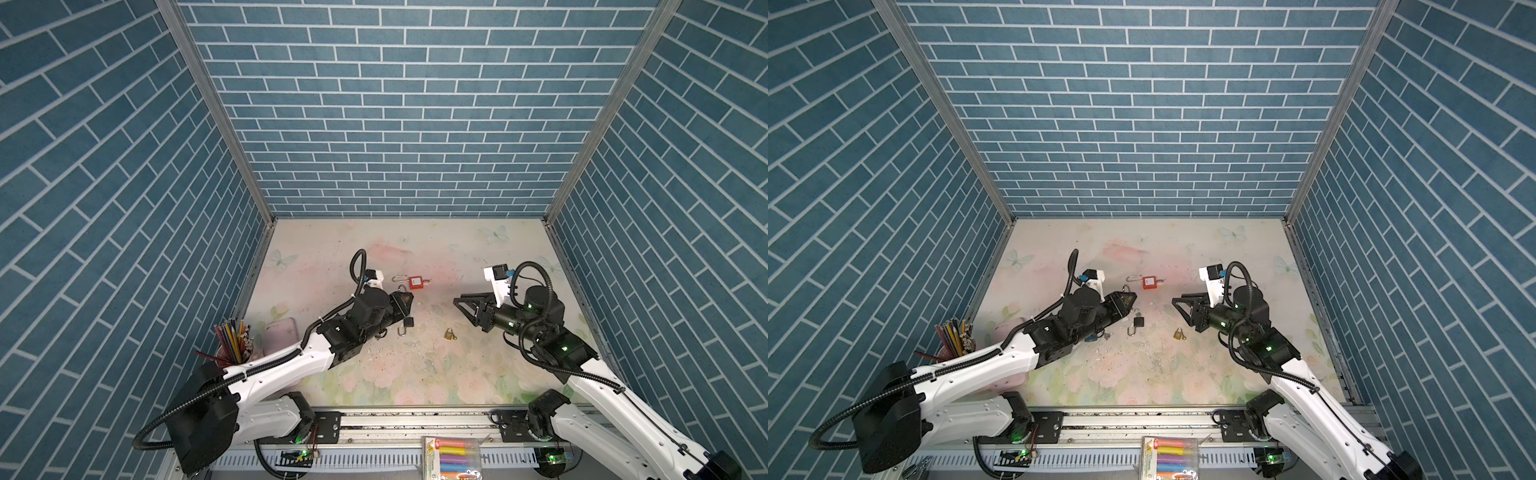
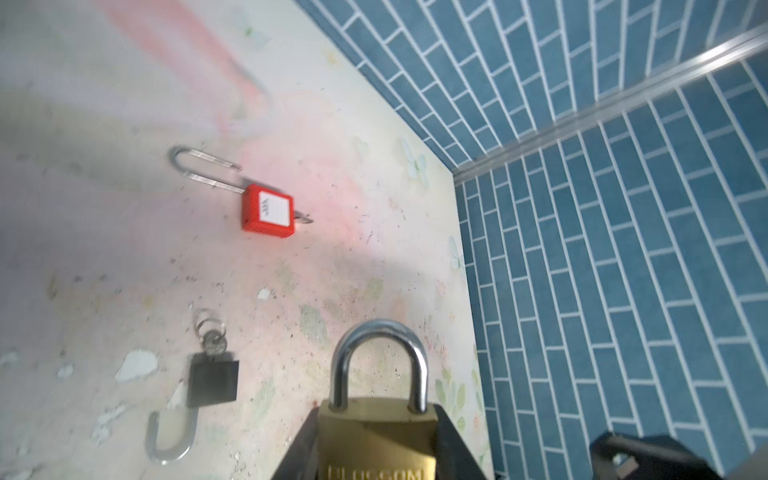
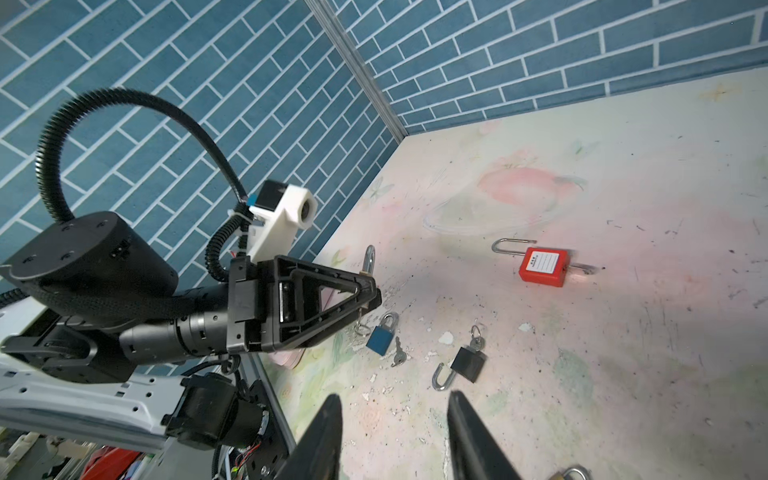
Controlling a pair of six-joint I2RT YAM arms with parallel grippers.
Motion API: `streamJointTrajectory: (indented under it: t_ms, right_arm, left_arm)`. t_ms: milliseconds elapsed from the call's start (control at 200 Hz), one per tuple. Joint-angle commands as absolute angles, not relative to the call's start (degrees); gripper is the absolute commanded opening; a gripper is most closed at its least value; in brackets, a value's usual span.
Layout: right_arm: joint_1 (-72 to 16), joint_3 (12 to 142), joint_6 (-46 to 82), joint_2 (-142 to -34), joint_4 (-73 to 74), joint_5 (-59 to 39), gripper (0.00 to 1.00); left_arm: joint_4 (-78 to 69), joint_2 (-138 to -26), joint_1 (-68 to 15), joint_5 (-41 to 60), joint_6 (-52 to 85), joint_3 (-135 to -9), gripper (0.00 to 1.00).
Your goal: Lock with the key
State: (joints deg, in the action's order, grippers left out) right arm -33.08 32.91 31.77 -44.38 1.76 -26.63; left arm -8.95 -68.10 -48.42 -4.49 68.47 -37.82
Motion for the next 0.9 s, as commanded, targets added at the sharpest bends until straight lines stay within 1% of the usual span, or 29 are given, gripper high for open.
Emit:
streamJointTrajectory:
  t_ms: [0,250,470,665,895]
  right_arm:
    - [-36.5,32.4,33.9,-46.2,8.0,-21.4,0.41]
    - [-41.0,31.8,36.3,-56.0,17.3,-21.2,0.37]
    - [-43.0,33.9,36.1,-63.5,23.1,-22.5,0.37]
    - [-44.1,35.9,36.4,-69.5,26.7,-23.9,0.36]
    - [-45.9,39.1,36.0,-74.9,27.9,-25.7,0.31]
  left_arm:
    - [-10.8,-66.7,-47.9,-7.7,82.7,-37.4,0.0]
    - [-10.0,-66.1,-47.7,-9.0,89.0,-36.8,0.0]
    - [-9.5,-66.5,-47.6,-8.9,91.1,-36.3,0.0]
    - [-9.6,-67.3,-47.3,-8.0,91.7,-36.5,0.0]
    - [-9.4,-67.0,-47.0,-7.6,92.1,-36.0,0.0]
